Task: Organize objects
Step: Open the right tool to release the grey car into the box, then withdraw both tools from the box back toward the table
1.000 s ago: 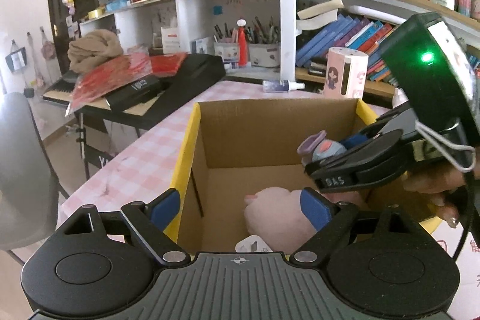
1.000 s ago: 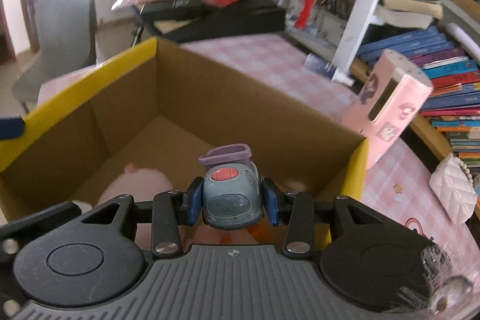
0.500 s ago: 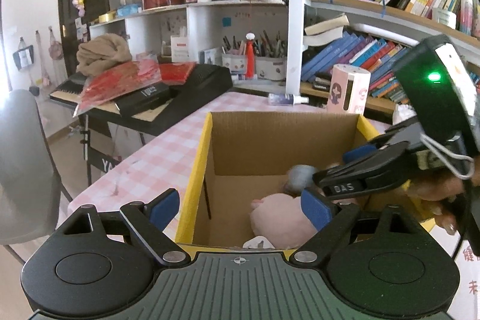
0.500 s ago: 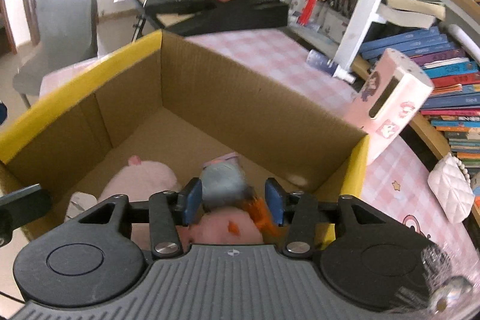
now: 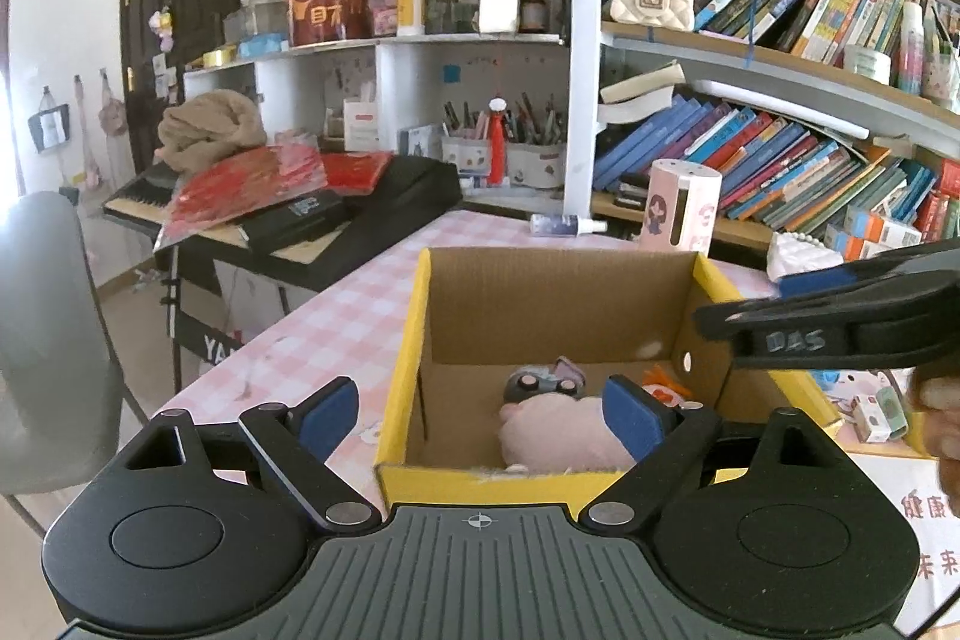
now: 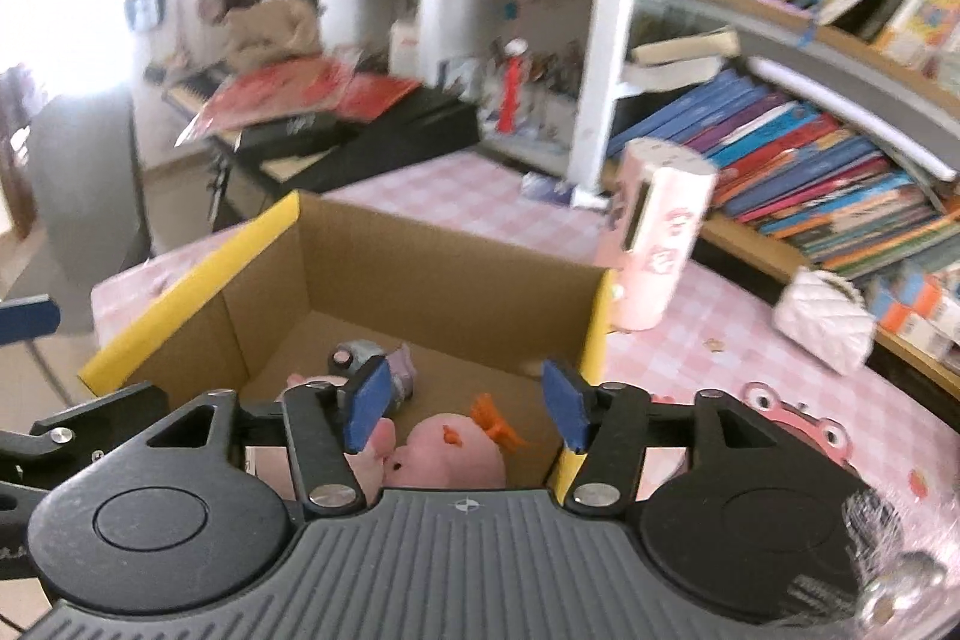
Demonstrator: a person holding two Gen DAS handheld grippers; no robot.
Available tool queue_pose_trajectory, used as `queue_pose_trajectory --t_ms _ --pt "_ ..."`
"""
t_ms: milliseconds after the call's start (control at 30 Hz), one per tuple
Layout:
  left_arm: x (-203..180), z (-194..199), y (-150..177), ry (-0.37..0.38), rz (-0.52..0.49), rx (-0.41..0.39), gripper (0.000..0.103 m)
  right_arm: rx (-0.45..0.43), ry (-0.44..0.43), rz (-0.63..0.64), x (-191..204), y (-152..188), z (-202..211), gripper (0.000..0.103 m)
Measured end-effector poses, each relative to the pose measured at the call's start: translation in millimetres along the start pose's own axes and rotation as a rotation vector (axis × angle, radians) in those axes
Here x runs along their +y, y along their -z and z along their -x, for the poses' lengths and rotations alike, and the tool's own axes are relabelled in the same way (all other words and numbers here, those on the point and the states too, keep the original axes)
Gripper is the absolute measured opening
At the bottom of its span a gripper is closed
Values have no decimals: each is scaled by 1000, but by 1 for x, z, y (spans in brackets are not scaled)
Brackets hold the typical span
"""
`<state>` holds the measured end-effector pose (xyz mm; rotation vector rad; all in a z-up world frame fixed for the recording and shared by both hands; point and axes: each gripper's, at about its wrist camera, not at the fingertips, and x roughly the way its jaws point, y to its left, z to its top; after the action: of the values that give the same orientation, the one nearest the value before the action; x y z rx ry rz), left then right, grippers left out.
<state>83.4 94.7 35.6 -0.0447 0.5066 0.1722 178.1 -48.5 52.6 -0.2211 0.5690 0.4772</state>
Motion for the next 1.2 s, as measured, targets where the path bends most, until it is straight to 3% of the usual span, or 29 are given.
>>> queue_pose_trajectory --t_ms 233,600,933,1200 --pt "8 15 12 3 8 21 91 -72 90 -39 11 19 40 72" --pt "19 38 37 -14 -17 63 95 15 194 -74 38 74 61 89" --pt "26 56 59 -17 -19 116 95 96 193 -69 63 104 74 90" --pt "23 68 72 -12 -60 125 95 97 219 -42 72 120 87 90"
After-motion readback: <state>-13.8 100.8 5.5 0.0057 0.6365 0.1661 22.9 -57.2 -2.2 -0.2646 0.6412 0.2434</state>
